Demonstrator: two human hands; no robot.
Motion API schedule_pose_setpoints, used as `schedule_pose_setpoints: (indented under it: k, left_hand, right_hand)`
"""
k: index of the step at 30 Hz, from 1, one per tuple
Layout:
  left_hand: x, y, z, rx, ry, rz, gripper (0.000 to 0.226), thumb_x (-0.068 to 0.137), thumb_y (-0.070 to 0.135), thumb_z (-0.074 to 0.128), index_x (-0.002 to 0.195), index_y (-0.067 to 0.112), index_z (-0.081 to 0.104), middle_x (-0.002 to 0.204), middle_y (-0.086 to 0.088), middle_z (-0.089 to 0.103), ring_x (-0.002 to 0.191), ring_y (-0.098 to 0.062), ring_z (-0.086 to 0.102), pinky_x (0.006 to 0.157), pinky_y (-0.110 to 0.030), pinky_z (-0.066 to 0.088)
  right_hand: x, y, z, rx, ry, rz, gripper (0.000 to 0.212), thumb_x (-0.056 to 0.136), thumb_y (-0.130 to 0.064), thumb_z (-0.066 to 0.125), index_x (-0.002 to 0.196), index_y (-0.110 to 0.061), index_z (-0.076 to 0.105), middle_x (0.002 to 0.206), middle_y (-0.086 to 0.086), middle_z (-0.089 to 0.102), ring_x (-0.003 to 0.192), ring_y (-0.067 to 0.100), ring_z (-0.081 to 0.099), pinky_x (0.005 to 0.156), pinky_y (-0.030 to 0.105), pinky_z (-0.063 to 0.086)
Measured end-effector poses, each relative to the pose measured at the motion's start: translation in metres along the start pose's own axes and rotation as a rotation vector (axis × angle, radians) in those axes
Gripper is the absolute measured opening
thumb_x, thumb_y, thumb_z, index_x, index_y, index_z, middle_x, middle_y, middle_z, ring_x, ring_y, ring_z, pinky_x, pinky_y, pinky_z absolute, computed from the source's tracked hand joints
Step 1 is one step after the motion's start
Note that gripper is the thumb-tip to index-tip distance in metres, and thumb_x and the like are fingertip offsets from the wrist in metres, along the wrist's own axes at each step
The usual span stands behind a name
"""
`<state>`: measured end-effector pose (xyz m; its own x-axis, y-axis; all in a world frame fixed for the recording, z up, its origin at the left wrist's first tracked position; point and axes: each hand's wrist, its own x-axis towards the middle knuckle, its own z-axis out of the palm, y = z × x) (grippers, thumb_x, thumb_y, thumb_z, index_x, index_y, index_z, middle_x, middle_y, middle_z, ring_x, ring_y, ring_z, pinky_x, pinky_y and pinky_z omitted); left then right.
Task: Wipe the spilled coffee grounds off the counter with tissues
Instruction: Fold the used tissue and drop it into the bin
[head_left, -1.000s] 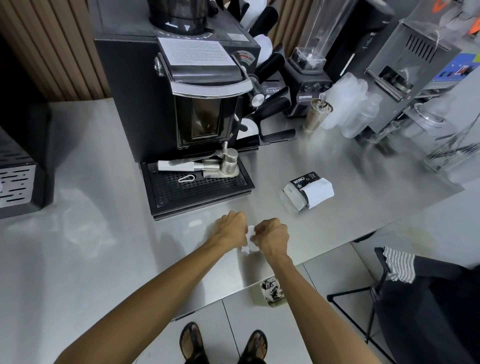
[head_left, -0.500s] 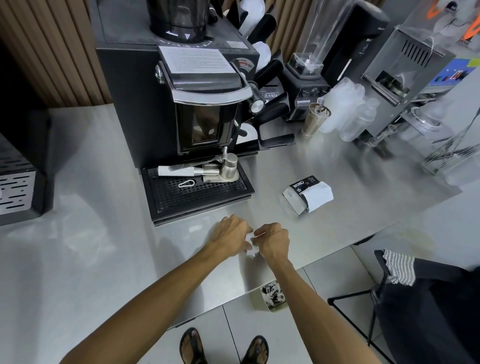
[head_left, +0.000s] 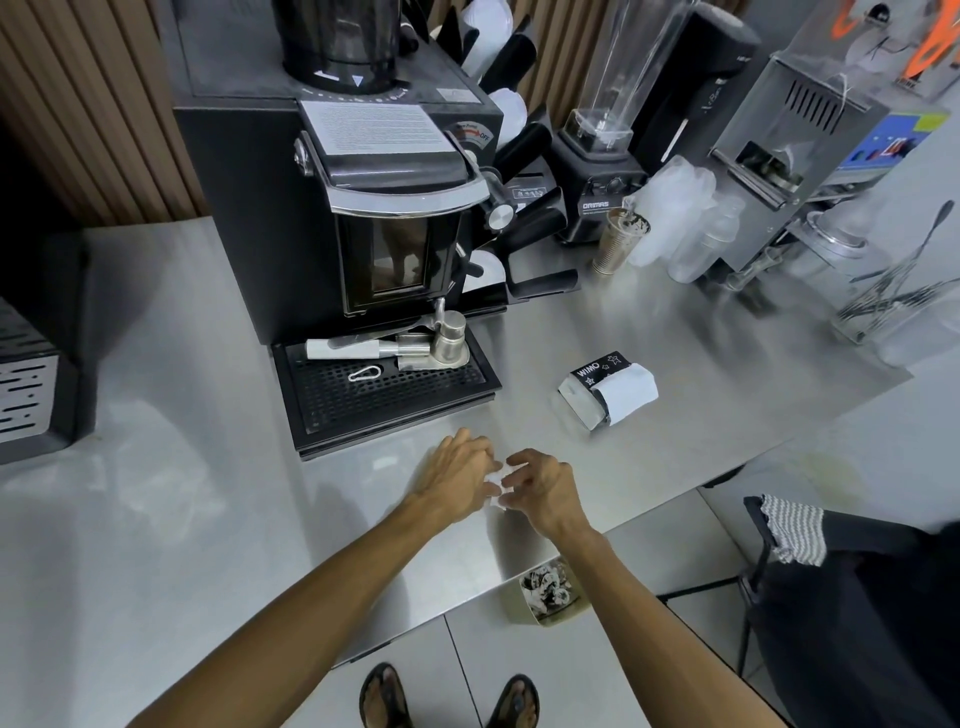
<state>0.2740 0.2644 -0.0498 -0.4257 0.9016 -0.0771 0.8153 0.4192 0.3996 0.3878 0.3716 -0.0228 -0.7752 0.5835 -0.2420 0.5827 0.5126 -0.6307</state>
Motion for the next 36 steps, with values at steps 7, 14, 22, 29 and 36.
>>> schedule_pose_setpoints:
  k: [7,14,22,29,36]
  left_hand:
    - [-0.005,-0.001,0.003,-0.037,0.048,-0.003,0.026,0.092,0.035,0.063,0.117,0.030,0.068,0.111,0.011,0.060,0.102,-0.017,0.045,0.088,-0.034,0.046]
    - [-0.008,0.003,0.001,-0.097,0.097,0.028,0.017,0.092,0.021,0.059,0.104,0.015,0.068,0.098,-0.001,0.065,0.101,-0.019,0.050,0.082,-0.029,0.045]
    - [-0.009,0.007,0.004,-0.043,0.030,0.007,0.022,0.087,0.018,0.057,0.105,0.019,0.071,0.100,-0.003,0.061,0.092,-0.021,0.061,0.078,-0.028,0.052]
    - [-0.010,0.010,0.001,-0.173,0.058,-0.069,0.024,0.086,0.016,0.063,0.110,0.016,0.062,0.097,-0.004,0.065,0.090,-0.024,0.061,0.076,-0.036,0.053]
    - [-0.009,0.007,-0.001,-0.183,0.046,-0.093,0.023,0.087,0.021,0.069,0.109,0.020,0.063,0.100,-0.005,0.063,0.088,-0.023,0.062,0.078,-0.038,0.055]
  right_hand:
    - [0.005,-0.001,0.003,-0.083,0.041,-0.067,0.029,0.063,-0.017,0.087,0.089,-0.009,0.075,0.078,0.003,0.066,0.067,0.019,0.060,0.062,0.025,0.049]
    - [0.010,0.008,0.010,-0.250,0.065,-0.145,0.019,0.069,-0.024,0.085,0.082,-0.013,0.077,0.086,0.001,0.062,0.078,0.017,0.054,0.059,0.011,0.033]
    - [0.010,0.014,0.014,-0.305,0.098,-0.211,0.013,0.077,-0.022,0.079,0.071,-0.014,0.070,0.066,-0.002,0.050,0.073,0.024,0.053,0.065,0.032,0.048]
    - [0.003,0.017,0.014,-0.300,0.111,-0.238,0.010,0.084,-0.022,0.071,0.082,-0.012,0.070,0.080,0.006,0.061,0.081,0.022,0.053,0.068,0.027,0.045]
    - [-0.001,0.016,0.016,-0.335,0.098,-0.260,0.018,0.093,-0.024,0.058,0.097,-0.009,0.067,0.096,0.011,0.060,0.094,0.024,0.054,0.073,0.030,0.049]
